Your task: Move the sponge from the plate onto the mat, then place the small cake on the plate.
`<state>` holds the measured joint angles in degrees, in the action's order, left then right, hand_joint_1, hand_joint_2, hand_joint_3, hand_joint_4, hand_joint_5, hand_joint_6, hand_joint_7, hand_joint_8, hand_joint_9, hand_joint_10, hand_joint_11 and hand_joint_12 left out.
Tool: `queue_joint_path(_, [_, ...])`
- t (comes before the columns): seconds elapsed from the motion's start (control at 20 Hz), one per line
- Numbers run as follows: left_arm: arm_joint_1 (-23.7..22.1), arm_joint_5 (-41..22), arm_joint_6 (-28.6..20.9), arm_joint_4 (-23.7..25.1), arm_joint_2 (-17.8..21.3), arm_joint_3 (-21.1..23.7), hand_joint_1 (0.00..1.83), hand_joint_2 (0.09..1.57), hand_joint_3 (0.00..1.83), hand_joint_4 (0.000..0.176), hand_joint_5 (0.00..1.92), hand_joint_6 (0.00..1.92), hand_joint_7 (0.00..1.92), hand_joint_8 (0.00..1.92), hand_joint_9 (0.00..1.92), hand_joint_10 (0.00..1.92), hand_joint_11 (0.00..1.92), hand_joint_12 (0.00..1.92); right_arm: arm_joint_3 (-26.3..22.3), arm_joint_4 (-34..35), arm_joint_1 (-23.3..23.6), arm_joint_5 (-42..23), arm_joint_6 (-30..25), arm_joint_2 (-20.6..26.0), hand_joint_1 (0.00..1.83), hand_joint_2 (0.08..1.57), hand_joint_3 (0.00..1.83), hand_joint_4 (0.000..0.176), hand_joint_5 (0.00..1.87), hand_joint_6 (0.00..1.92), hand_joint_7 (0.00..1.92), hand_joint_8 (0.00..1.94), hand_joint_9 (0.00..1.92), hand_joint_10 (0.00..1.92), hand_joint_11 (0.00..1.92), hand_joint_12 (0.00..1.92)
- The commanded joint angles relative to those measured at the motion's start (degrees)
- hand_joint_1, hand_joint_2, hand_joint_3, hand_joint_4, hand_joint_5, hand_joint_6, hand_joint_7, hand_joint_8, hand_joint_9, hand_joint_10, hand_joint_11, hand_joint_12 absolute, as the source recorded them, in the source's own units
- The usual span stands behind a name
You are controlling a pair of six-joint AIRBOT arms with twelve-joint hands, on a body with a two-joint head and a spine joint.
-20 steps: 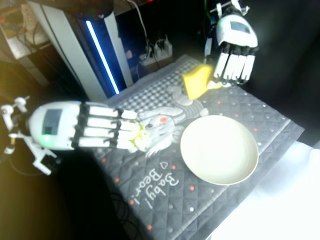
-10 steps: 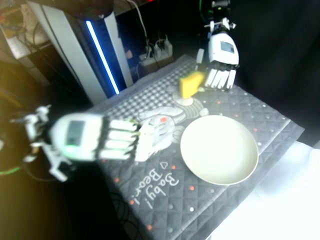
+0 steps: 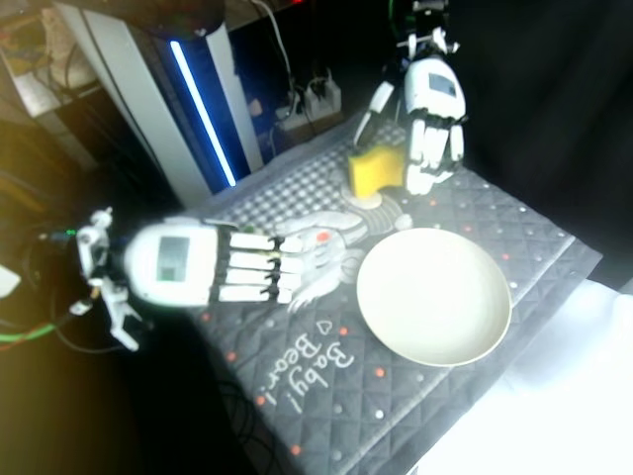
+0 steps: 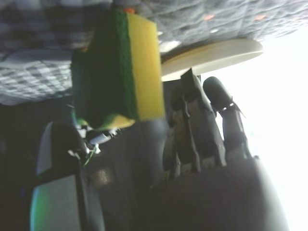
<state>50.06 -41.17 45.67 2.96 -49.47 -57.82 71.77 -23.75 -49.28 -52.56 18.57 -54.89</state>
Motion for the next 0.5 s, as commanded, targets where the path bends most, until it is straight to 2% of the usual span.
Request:
queue_joint_path(0.0, [-0.36, -7.25, -0.07, -0.37, 0.12, 0.33, 0.77, 0.8, 0.0, 0.061, 0.13, 0.01, 0.51, 0.03, 0.55, 0.16, 0.0, 1.57, 0.09, 2.09, 0.57, -4.57, 0.21, 0.13, 0.78, 1.07, 0.0, 0.089, 0.31, 0.0, 0.25, 0.0, 0.26, 0.0, 0.0, 0.85])
queue_joint_path(0.05, [-0.31, -7.27, -0.09, -0.43, 0.1, 0.33, 0.83, 0.81, 0.0, 0.069, 0.12, 0.0, 0.48, 0.02, 0.48, 0.14, 0.0, 1.49, 0.35, 2.14, 0.58, -4.58, 0.21, 0.14, 0.73, 1.08, 0.0, 0.086, 0.32, 0.0, 0.26, 0.0, 0.26, 0.0, 0.0, 0.87])
queue_joint_path(0.1, [-0.25, -7.25, -0.09, -0.49, 0.08, 0.33, 0.77, 0.81, 0.0, 0.065, 0.13, 0.0, 0.47, 0.01, 0.48, 0.13, 0.0, 1.42, 0.65, 2.44, 0.59, -4.59, 0.21, 0.18, 0.68, 1.1, 0.01, 0.081, 0.31, 0.0, 0.23, 0.0, 0.23, 0.0, 0.0, 0.88])
queue_joint_path(0.15, [-0.14, -7.25, -0.09, -0.54, 0.08, 0.33, 0.75, 0.82, 0.0, 0.066, 0.13, 0.0, 0.45, 0.0, 0.47, 0.11, 0.0, 1.36, 0.84, 2.89, 0.63, -4.65, 0.21, 0.2, 0.64, 1.12, 0.01, 0.063, 0.31, 0.0, 0.22, 0.0, 0.22, 0.0, 0.0, 0.79])
queue_joint_path(0.2, [-0.08, -7.26, -0.09, -0.58, 0.08, 0.33, 0.77, 0.83, 0.0, 0.073, 0.11, 0.0, 0.42, 0.0, 0.45, 0.09, 0.0, 1.25, 0.88, 3.01, 0.8, -4.84, 0.21, 0.3, 0.62, 1.16, 0.01, 0.058, 0.31, 0.0, 0.21, 0.0, 0.21, 0.0, 0.0, 0.69])
queue_joint_path(0.25, [-0.08, -7.27, -0.09, -0.61, 0.08, 0.33, 0.75, 0.83, 0.0, 0.068, 0.13, 0.01, 0.45, 0.01, 0.49, 0.09, 0.0, 1.32, 0.82, 3.01, 0.85, -4.92, 0.21, 0.41, 0.56, 1.18, 0.01, 0.069, 0.32, 0.0, 0.22, 0.0, 0.22, 0.0, 0.0, 0.73])
queue_joint_path(0.3, [-0.07, -7.35, -0.09, -0.69, 0.06, 0.33, 0.74, 0.83, 0.0, 0.058, 0.15, 0.0, 0.48, 0.01, 0.53, 0.09, 0.0, 1.41, 0.57, 2.9, 0.85, -4.93, 0.21, 0.47, 0.56, 1.19, 0.01, 0.065, 0.33, 0.0, 0.22, 0.0, 0.22, 0.0, 0.0, 0.74])
queue_joint_path(0.35, [-0.02, -7.43, -0.1, -0.78, 0.06, 0.33, 0.73, 0.83, 0.0, 0.053, 0.15, 0.0, 0.49, 0.01, 0.54, 0.09, 0.0, 1.45, 0.27, 2.69, 0.84, -4.92, 0.21, 0.51, 0.61, 1.18, 0.0, 0.07, 0.33, 0.0, 0.23, 0.0, 0.22, 0.0, 0.0, 0.77])
queue_joint_path(0.4, [0.05, -7.48, -0.1, -0.82, 0.07, 0.34, 0.75, 0.85, 0.01, 0.041, 0.16, 0.0, 0.46, 0.0, 0.51, 0.07, 0.0, 1.39, 0.09, 2.51, 0.83, -4.91, 0.15, 0.51, 0.64, 1.16, 0.0, 0.074, 0.35, 0.0, 0.27, 0.0, 0.3, 0.01, 0.0, 0.98])
queue_joint_path(0.45, [0.22, -7.61, -0.12, -0.94, 0.18, 0.39, 0.77, 0.85, 0.01, 0.043, 0.16, 0.0, 0.44, 0.0, 0.49, 0.05, 0.0, 1.32, -0.19, 2.22, 0.64, -4.82, 0.02, 0.51, 0.68, 1.14, 0.0, 0.052, 0.37, 0.0, 0.29, 0.0, 0.34, 0.01, 0.0, 1.08])
